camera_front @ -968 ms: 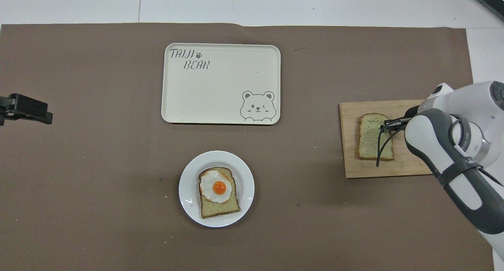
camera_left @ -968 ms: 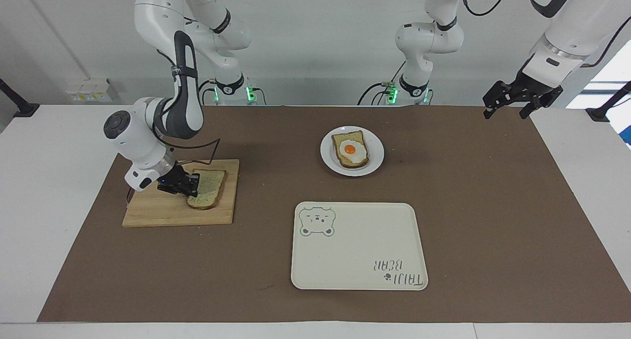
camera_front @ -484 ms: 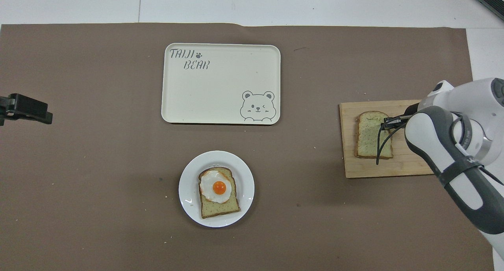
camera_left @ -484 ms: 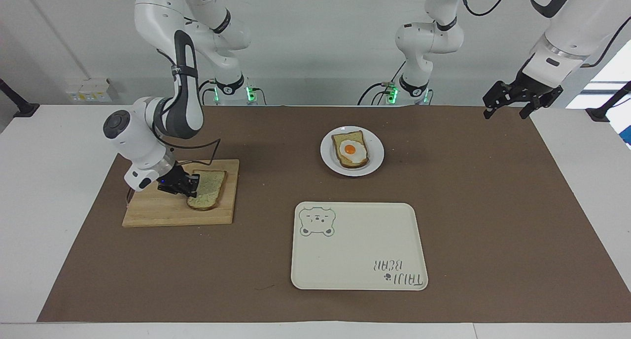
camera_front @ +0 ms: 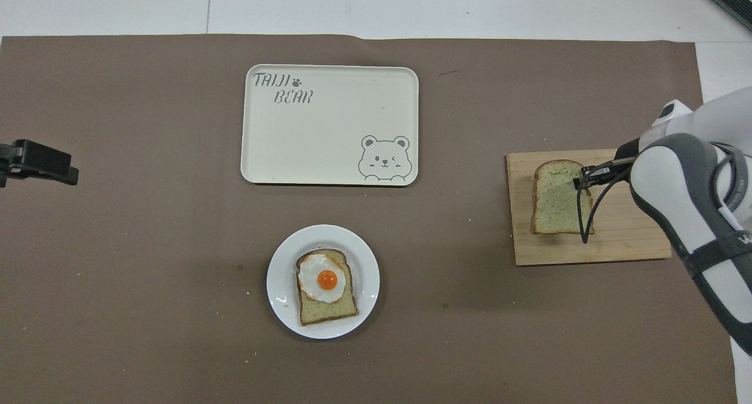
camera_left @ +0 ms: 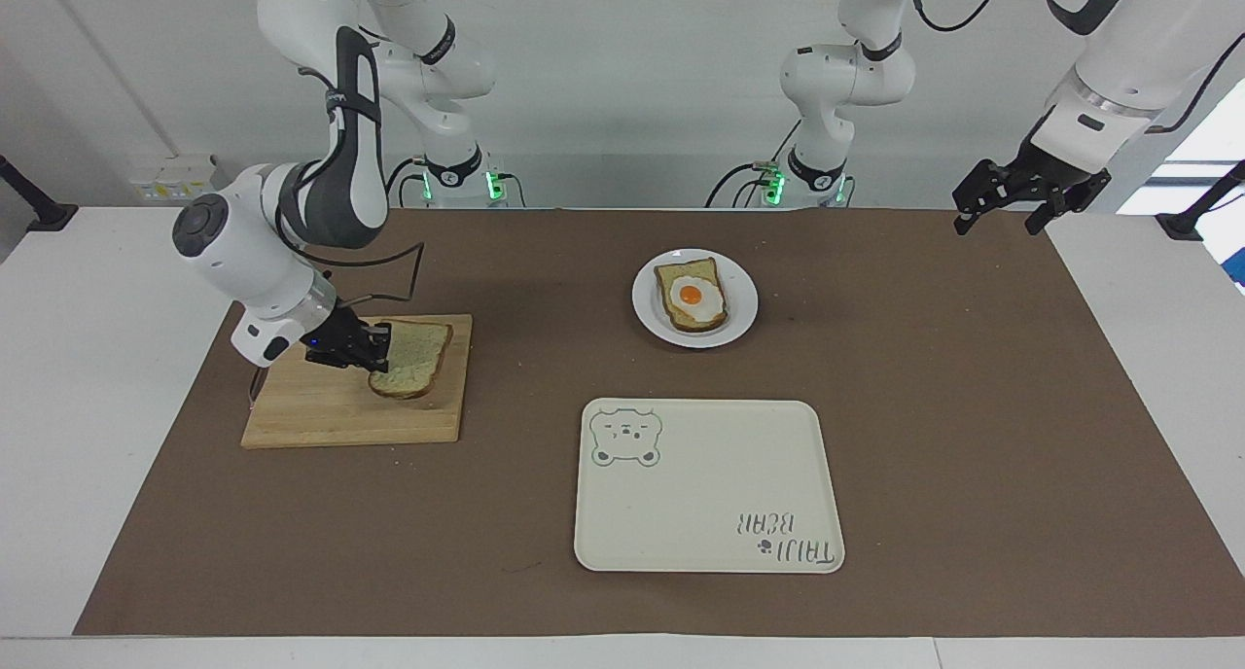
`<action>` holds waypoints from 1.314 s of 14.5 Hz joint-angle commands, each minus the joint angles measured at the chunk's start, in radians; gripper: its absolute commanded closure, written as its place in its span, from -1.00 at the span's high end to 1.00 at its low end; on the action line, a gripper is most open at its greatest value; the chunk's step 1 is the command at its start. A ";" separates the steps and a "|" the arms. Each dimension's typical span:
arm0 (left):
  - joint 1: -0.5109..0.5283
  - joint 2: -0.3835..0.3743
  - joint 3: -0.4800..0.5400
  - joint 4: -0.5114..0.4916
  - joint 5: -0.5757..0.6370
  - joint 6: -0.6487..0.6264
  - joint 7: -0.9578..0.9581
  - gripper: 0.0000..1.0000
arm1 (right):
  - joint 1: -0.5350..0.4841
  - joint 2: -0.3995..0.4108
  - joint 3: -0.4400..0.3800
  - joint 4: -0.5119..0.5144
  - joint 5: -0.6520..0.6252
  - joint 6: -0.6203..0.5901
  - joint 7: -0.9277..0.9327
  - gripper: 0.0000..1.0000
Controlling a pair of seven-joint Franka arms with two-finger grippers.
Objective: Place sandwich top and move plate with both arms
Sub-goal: 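Grasp the bread slice edge with the right gripper and lift it, then carry the bread slice with the right gripper over the egg plate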
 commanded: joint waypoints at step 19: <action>-0.001 -0.001 0.002 0.005 0.012 -0.006 -0.009 1.00 | 0.308 -0.002 0.247 0.093 0.152 -0.065 0.503 -1.00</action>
